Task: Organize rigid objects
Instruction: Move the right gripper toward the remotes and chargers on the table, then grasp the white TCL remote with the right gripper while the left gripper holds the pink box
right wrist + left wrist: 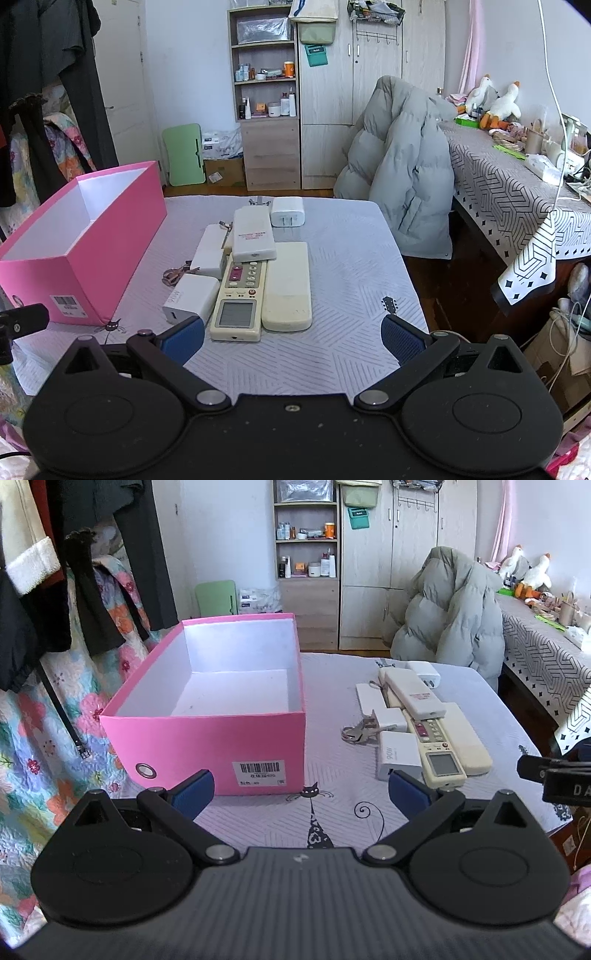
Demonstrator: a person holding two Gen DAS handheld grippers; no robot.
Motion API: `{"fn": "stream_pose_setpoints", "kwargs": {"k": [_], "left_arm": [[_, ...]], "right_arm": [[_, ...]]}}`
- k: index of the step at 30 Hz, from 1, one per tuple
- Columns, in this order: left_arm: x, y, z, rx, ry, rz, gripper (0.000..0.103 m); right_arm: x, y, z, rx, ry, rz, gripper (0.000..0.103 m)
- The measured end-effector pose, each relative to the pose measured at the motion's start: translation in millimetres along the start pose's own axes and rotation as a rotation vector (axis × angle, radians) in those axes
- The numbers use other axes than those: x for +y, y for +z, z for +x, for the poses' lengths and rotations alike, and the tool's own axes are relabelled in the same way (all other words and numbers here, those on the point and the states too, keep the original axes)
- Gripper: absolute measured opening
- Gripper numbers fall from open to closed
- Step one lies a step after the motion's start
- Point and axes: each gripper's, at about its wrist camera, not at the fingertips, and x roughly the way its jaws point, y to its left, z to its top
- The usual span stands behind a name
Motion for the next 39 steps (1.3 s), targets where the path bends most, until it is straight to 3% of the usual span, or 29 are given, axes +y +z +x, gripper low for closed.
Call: {"fn": "stream_pose_setpoints", "kwargs": {"k": [4, 6, 11, 14, 18, 24, 35, 38, 39], "left_arm": [[2, 4, 4, 0.008, 0.002, 0.010, 0.101], [4, 11, 8, 0.028, 0.021, 0.024, 0.101], [33, 36, 11, 0.078, -0.031, 0.002, 0.102], [55, 53, 6, 0.040, 0.031, 0.043, 0.102], [85, 73, 7, 0.008, 0.138, 0.098, 0.102], [126, 97, 36, 0.046, 0.149, 0.102, 0.099], [179, 99, 111, 0.130, 0.193, 0.004, 0.066], [184, 95, 126, 0.143, 0.225, 0.012, 0.060], [185, 93, 131, 0.147, 0.226, 0.016, 0.054]], "right_arm": [[-1, 3, 5, 0.009, 0.009, -0.006, 0.103], [-3, 5, 4, -0.004, 0.070, -0.016, 0.103], [-11, 18, -4, -0.205, 0.268, -0.088, 0.103], [-5, 42, 4, -0.181, 0.270, -0.146, 0.103], [1, 66, 17, -0.154, 0.338, -0.158, 0.103], [17, 92, 57, -0.064, 0.365, -0.194, 0.099], [10, 119, 150, 0.128, 0.317, -0.102, 0.098], [12, 120, 164, 0.157, 0.309, -0.087, 0.098], [13, 121, 168, 0.163, 0.304, -0.087, 0.098]]}}
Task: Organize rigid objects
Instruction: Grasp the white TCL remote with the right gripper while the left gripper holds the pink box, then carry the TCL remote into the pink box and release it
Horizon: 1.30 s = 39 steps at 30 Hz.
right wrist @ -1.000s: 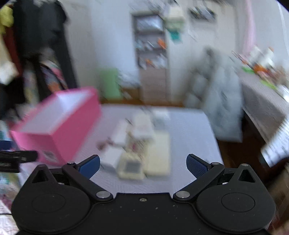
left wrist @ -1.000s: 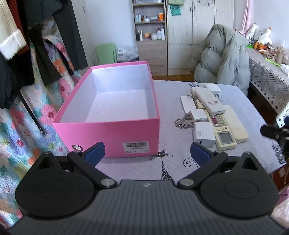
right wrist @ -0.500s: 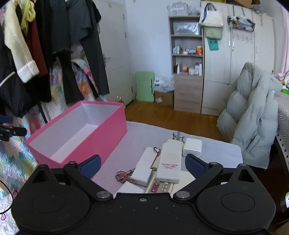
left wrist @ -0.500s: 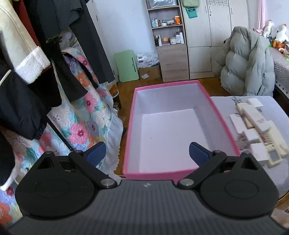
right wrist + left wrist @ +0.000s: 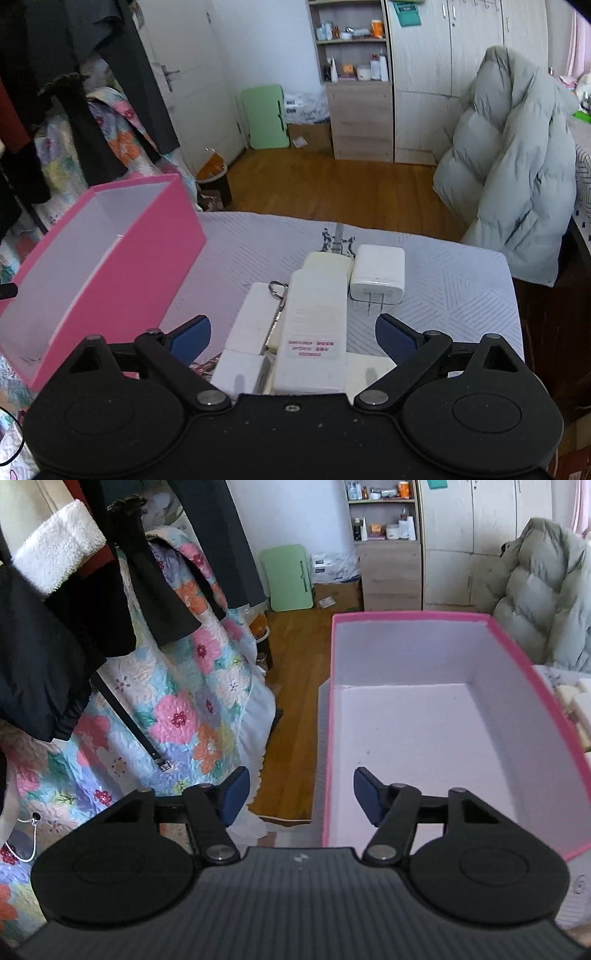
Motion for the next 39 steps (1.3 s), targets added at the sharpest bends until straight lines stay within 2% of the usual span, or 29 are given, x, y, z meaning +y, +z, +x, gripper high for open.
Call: {"fn": "stream_pose_setpoints", "kwargs": {"k": [2, 3, 6, 8, 9, 10, 11, 12, 18, 22, 27, 29, 33, 39], "left_arm": [[-2, 0, 9, 0.010, -0.022, 0.007, 0.041], [-4, 0, 12, 0.012, -0.033, 0.005, 0.029], [-4, 2, 23, 0.011, -0.043, 0.002, 0.019], [-4, 2, 29, 0.000, -0.051, -0.004, 0.013], [-3, 2, 30, -0.004, -0.066, -0.013, 0.006], [-2, 1, 32, -0.010, -0.084, -0.022, 0.005], [-2, 0, 34, -0.018, -0.082, -0.024, 0.005], [-3, -1, 34, -0.023, -0.084, -0.024, 0.005], [-4, 0, 39, -0.065, -0.101, -0.037, 0.004], [-6, -1, 40, -0.085, -0.118, -0.032, 0.003], [-9, 0, 42, -0.092, -0.138, -0.033, 0.002], [-6, 0, 43, -0.091, -0.132, -0.040, 0.003], [-5, 1, 45, -0.078, -0.124, -0.066, 0.003], [-12, 1, 46, -0.097, -0.087, -0.041, 0.005]], "right_arm": [[-1, 5, 11, 0.015, -0.014, 0.003, 0.098], [-2, 6, 15, 0.021, -0.017, 0.008, 0.098], [-4, 12, 27, 0.044, -0.014, 0.017, 0.092], [-4, 16, 35, 0.060, -0.015, 0.008, 0.079], [-4, 17, 40, 0.073, -0.017, 0.006, 0.075], [-5, 18, 44, 0.085, -0.016, 0.002, 0.064], [-7, 19, 49, 0.100, -0.016, 0.000, 0.057], [-8, 21, 53, 0.115, -0.019, 0.001, 0.057], [-14, 29, 74, 0.186, -0.067, -0.006, 0.059], [-16, 34, 81, 0.217, -0.037, 0.009, 0.063], [-14, 32, 100, 0.259, -0.052, 0.006, 0.068], [-15, 32, 100, 0.245, -0.034, 0.027, 0.062], [-10, 32, 84, 0.187, -0.049, 0.017, 0.061], [-4, 32, 40, 0.076, -0.053, 0.018, 0.061]]}}
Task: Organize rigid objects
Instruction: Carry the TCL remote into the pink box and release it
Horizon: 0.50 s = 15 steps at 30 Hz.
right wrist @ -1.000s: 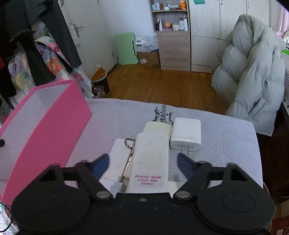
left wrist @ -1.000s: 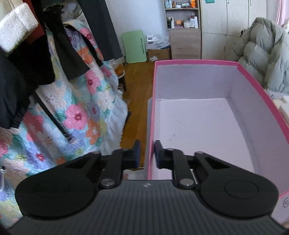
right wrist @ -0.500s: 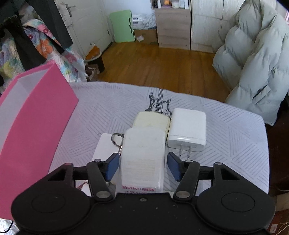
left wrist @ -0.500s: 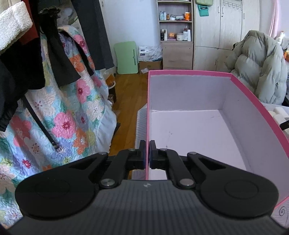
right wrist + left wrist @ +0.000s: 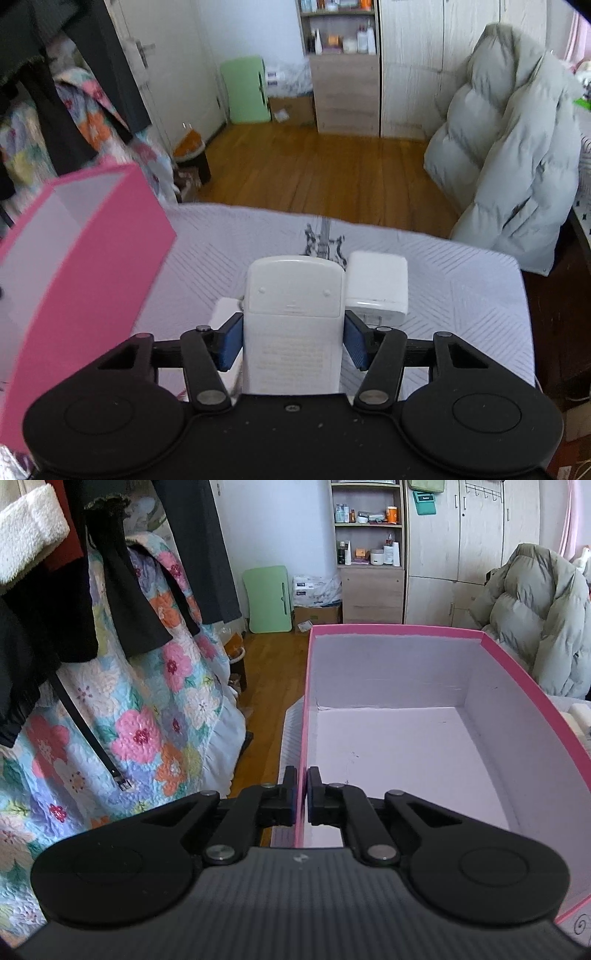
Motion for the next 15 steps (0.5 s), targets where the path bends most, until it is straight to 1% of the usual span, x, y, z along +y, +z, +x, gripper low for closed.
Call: {"fn": "stream_pose_setpoints", "kwargs": {"k": [5, 9, 11, 15], "left_arm": [[-1, -1, -2, -0.008, 0.002, -0.007, 0.004], [-2, -3, -4, -0.018, 0.001, -0.008, 0.004], [-3, -4, -5, -0.020, 0.005, -0.003, 0.004], [-3, -4, -5, -0.021, 0.001, -0.014, 0.004]], "right_arm": [[11, -7, -36, -0.065, 0.007, -0.017, 0.061], [27, -11, -58, -0.106, 0.013, -0.058, 0.061], [37, -10, -70, -0.129, 0.028, -0.088, 0.061], [61, 1, -91, -0.180, 0.085, -0.154, 0.061]]}}
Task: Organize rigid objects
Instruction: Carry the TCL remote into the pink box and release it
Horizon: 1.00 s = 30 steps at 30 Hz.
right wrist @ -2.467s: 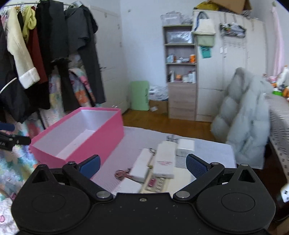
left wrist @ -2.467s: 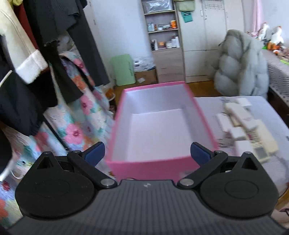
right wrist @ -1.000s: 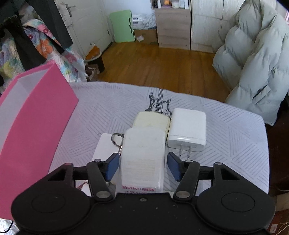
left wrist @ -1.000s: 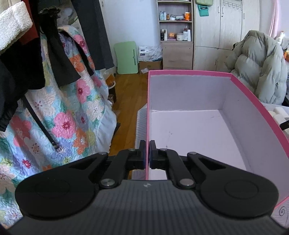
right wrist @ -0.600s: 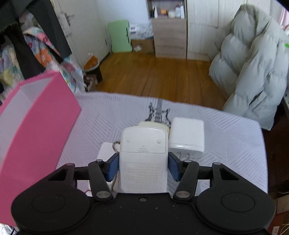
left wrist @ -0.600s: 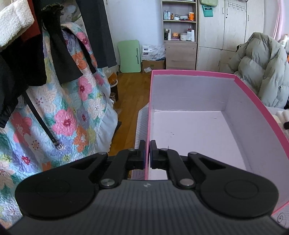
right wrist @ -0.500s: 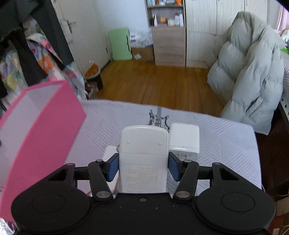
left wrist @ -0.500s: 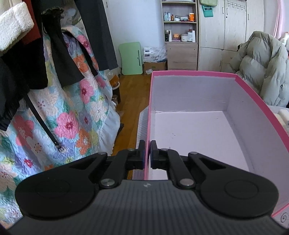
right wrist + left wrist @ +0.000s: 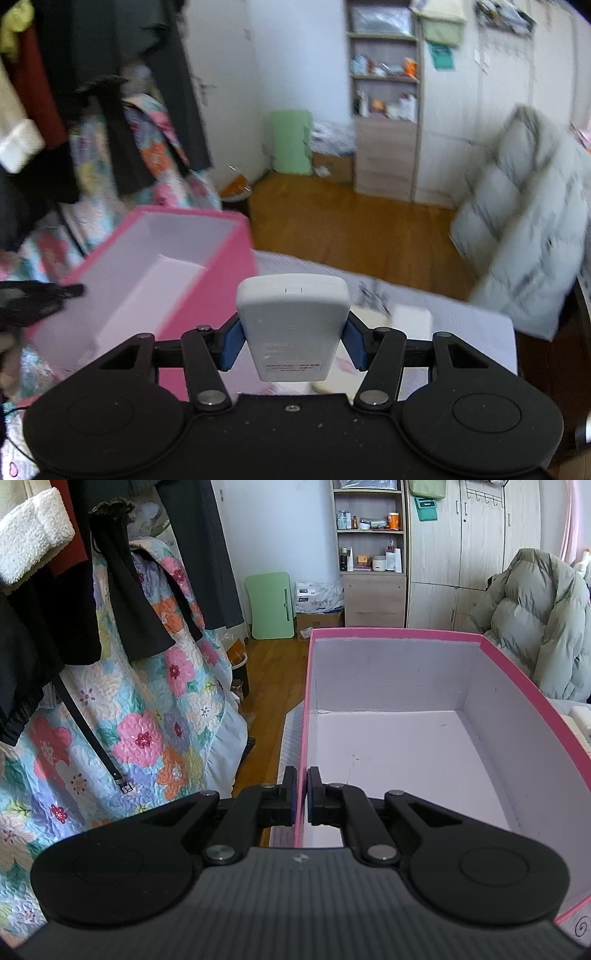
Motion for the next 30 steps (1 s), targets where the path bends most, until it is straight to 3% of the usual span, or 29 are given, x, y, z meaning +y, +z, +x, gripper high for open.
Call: {"fn": "stream_pose_setpoints", "kwargs": {"k": [8, 10, 14, 17, 22, 27, 30], "left_arm": [[3, 1, -1, -0.005, -0.002, -0.004, 0.004], [3, 1, 0, -0.006, -0.001, -0.002, 0.004], [4, 0, -1, -0.008, -0.004, -0.001, 0.004], [5, 0, -1, -0.007, -0.001, 0.000, 0.004], [5, 1, 0, -0.008, -0.005, -0.002, 0.004], [6, 2, 0, -0.013, -0.017, -0.010, 0.004], [8, 1, 1, -0.015, -0.022, -0.014, 0.004]], "right_arm": [[56, 45, -4, -0.122, 0.233, -0.083, 0.061], [69, 55, 16, -0.105, 0.300, -0.095, 0.061], [98, 61, 85, 0.029, 0.368, -0.061, 0.061], [109, 70, 143, 0.097, 0.369, -0.005, 0.061], [133, 77, 204, 0.104, 0.327, 0.009, 0.061], [147, 60, 208, 0.188, 0.311, -0.045, 0.061], [150, 54, 198, 0.241, 0.351, -0.042, 0.061]]}}
